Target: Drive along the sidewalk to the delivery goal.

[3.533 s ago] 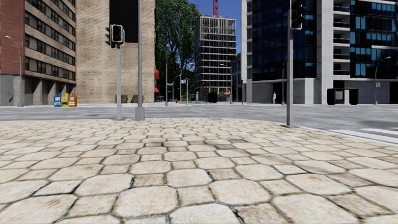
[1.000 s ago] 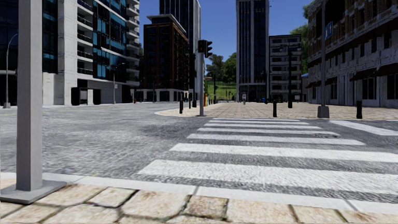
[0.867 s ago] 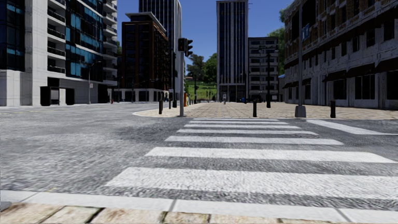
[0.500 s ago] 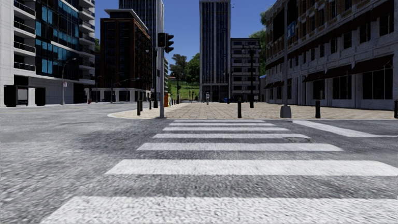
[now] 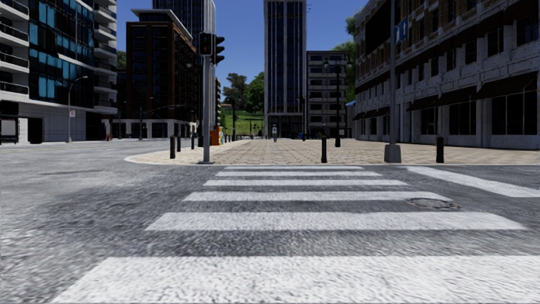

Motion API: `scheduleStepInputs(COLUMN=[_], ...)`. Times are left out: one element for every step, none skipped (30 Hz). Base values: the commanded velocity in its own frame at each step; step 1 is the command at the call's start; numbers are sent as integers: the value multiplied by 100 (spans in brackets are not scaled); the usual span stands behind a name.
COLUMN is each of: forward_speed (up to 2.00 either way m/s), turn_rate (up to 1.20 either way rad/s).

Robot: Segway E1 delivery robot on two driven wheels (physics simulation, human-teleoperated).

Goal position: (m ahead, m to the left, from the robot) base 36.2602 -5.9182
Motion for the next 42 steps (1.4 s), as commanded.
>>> scheduleStepInputs(forward_speed=[173,173,173,173,173,173,173,173,173,173,173,173,173,173,173,173,173,173,173,173,173,173,173,173,173,173,173,173,173,173,173,173,173,173,173,173,173,173,173,173,173,173], turn_rate=[0,0,0,0,0,0,0,0,0,0,0,0,0,0,0,0,0,0,0,0,0,0,0,0,0,0,0,0,0,0,0,0,0,0,0,0,0,0,0,0,0,0])
